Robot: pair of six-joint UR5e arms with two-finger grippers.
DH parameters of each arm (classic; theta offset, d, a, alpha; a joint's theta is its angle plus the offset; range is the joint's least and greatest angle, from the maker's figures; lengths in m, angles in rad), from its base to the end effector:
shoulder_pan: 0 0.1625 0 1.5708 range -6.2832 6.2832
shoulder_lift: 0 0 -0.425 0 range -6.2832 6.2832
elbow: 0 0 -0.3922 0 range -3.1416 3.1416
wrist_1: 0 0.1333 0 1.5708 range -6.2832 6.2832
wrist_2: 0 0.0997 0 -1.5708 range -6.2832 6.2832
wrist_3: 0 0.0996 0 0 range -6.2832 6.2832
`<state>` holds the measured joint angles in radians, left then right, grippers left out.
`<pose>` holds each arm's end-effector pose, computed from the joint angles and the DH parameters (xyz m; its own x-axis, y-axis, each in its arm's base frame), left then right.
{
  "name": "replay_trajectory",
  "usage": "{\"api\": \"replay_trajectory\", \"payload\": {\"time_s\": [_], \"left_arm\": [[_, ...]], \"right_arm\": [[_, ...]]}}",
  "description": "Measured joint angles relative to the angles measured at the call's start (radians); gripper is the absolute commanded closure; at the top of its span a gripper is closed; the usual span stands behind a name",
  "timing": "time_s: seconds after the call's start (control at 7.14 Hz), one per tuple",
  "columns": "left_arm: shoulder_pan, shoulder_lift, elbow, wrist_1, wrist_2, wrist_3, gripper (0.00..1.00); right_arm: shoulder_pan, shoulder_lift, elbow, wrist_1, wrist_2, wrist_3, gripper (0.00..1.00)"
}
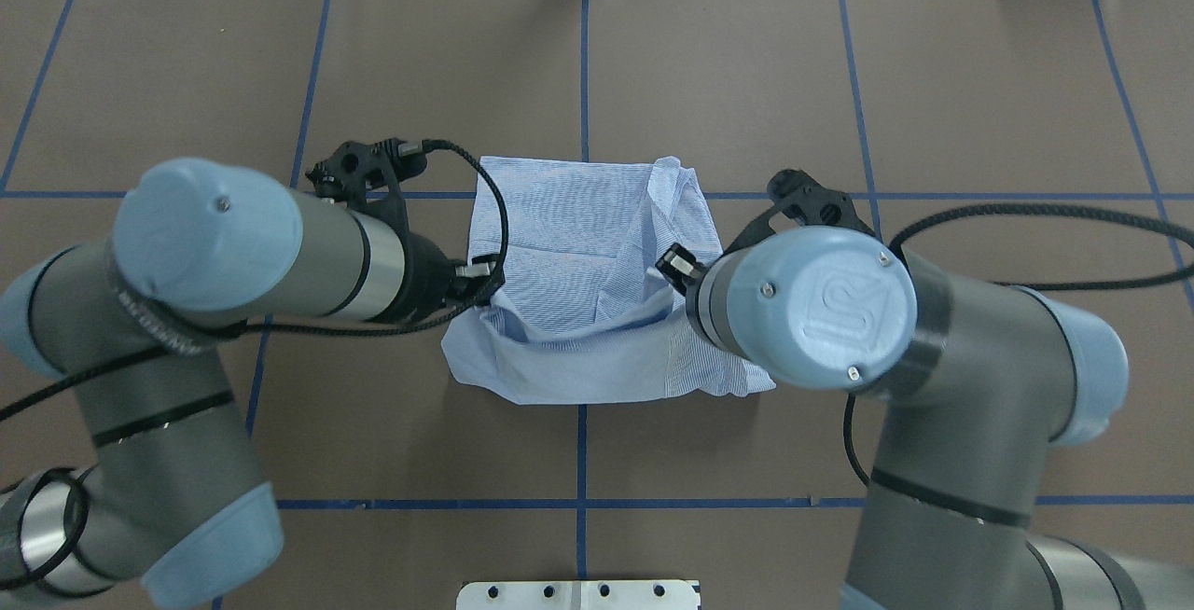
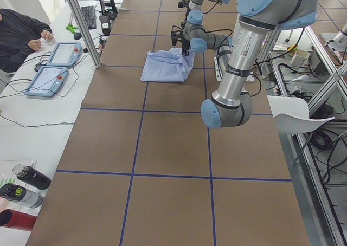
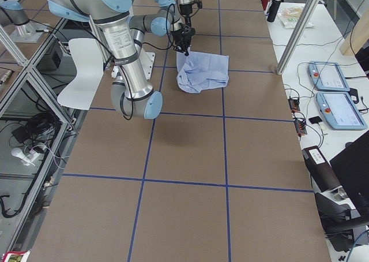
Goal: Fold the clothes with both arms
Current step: 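Grasp the near edge with both grippers and fold it over toward the collar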
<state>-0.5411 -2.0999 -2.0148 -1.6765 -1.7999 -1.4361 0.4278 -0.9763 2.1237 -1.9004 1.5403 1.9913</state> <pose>0.4297 -0.3873 0.1631 0.4456 -0.1152 -0.8878 0.2727 0.9620 0.0121 -0.4348 -0.3481 0.1523 0.3905 0.6265 0.6746 -0.6510 0.7060 -0.2788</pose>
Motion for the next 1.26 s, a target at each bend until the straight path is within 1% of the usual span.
{"api": "replay_trajectory", "payload": {"time_s": [0.28,0.42,0.56,0.7,0.84,0.98,1.12,1.26], "left_arm": [[-0.083,-0.12,0.236,-0.013,0.01,0.132,1.0],[-0.103,-0.174,0.357,-0.056,0.02,0.166,1.0],[-0.113,-0.218,0.486,-0.124,0.036,0.191,1.0],[-0.12,-0.25,0.609,-0.208,0.055,0.222,1.0],[-0.13,-0.264,0.7,-0.282,0.064,0.256,1.0],[-0.141,-0.269,0.747,-0.325,0.068,0.289,1.0],[-0.149,-0.271,0.765,-0.341,0.069,0.307,0.3],[-0.156,-0.271,0.772,-0.348,0.068,0.314,0.0]], "right_arm": [[0.105,0.045,-0.202,0.14,0.054,-0.082,1.0],[0.139,0.081,-0.319,0.2,0.069,-0.113,1.0],[0.164,0.124,-0.446,0.253,0.075,-0.147,1.0],[0.18,0.152,-0.575,0.333,0.077,-0.175,1.0],[0.189,0.166,-0.688,0.43,0.078,-0.206,1.0],[0.203,0.172,-0.754,0.491,0.094,-0.246,0.76],[0.222,0.173,-0.779,0.514,0.125,-0.284,0.17],[0.243,0.174,-0.788,0.521,0.161,-0.328,0.0]]}}
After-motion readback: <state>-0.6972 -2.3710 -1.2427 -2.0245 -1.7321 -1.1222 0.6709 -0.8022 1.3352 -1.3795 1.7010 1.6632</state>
